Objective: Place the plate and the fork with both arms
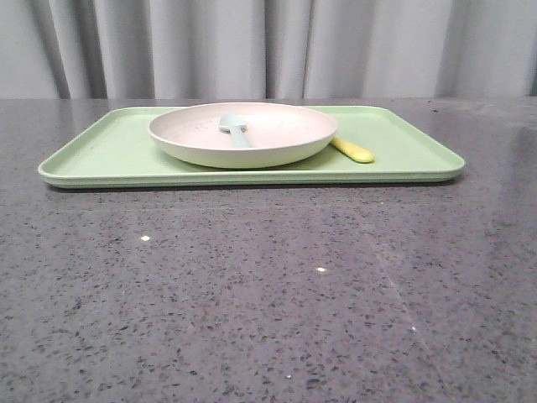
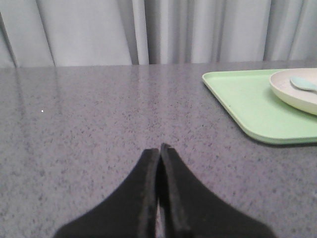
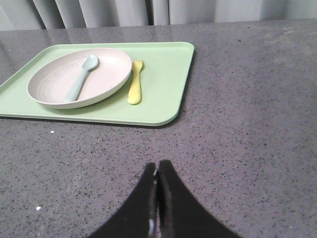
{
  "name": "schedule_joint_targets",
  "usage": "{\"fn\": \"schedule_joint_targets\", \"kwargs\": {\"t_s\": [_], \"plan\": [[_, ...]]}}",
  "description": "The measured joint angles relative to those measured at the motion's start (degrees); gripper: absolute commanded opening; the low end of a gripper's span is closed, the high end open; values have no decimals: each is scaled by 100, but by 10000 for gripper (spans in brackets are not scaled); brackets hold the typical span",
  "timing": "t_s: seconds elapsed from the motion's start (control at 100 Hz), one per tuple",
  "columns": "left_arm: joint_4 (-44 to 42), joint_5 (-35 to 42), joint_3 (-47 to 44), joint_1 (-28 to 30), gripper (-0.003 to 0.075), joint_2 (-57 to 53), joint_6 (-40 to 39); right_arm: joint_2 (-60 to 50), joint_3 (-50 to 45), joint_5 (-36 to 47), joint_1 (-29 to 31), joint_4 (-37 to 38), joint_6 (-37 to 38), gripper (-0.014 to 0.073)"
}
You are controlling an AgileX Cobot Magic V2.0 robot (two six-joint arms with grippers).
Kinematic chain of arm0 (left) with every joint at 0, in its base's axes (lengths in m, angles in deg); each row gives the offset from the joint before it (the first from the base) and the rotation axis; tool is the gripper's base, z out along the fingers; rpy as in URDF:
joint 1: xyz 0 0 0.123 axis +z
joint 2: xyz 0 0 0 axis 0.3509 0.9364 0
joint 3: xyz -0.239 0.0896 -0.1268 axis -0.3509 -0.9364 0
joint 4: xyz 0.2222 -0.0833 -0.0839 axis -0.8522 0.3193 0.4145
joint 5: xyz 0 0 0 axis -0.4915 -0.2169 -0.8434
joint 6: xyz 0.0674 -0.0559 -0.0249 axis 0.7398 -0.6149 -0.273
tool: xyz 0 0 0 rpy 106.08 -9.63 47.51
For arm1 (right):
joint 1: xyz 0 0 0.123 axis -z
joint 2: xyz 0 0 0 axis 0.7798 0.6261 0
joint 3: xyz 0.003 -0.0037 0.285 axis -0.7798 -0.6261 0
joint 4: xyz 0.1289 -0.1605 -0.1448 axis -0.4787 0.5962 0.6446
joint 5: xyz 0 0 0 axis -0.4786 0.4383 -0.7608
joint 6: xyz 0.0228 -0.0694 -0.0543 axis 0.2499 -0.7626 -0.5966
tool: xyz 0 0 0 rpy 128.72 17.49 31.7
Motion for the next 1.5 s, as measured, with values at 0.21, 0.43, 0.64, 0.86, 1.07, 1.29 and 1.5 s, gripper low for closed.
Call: {"fn": "schedule_joint_targets", "kwargs": {"t_s": [0.21,0.43,0.64,0.86,1.07,1.29,1.5], "plan": [[-13,-26,-31,0,-20,0,-76,0,0,8,0,0,0,-68],[-42,-26,-31,0,-20,0,-89,0,0,8,0,0,0,-68],[-54,-26,-31,0,-20,0,-89,0,0,8,0,0,0,-68],[-54,-26,-31,0,-20,0,-98,0,0,8,0,0,0,-68],[-54,-26,-31,0,-20,0,-98,0,0,8,0,0,0,-68],[-62,-26,-31,0,-20,0,-98,0,0,8,0,0,0,-68],[-62,-26,-31,0,-20,0,-98,0,0,8,0,0,0,-68]]}}
